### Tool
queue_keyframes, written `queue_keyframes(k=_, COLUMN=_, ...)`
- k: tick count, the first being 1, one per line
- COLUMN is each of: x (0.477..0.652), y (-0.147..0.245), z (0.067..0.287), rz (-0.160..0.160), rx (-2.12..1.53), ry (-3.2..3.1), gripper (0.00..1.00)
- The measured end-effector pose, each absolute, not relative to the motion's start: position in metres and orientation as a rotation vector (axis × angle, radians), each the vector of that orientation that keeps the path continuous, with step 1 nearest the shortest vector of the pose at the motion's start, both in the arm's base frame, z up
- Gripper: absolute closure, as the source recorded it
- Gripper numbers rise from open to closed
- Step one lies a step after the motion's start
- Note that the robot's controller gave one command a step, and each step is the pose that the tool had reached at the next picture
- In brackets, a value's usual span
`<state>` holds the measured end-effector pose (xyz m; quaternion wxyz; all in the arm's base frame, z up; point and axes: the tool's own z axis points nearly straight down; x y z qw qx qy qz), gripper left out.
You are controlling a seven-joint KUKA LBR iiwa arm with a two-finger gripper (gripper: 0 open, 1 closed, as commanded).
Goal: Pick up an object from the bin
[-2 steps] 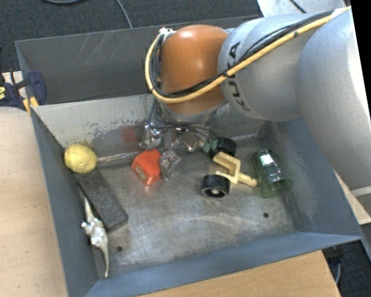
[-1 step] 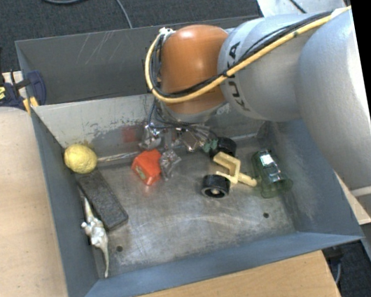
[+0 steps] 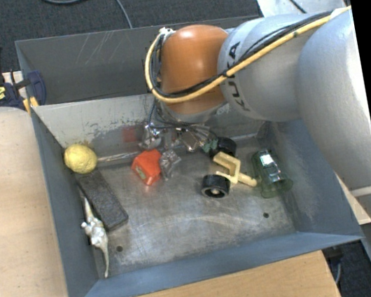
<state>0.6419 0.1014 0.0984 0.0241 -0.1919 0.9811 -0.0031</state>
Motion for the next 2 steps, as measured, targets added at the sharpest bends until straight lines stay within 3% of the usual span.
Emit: queue_keyframes(k=2, x=0.6419, y=0.1014, z=0.0983, rz=-0.010, rx=-0.594, ry=3.036, gripper=1.00)
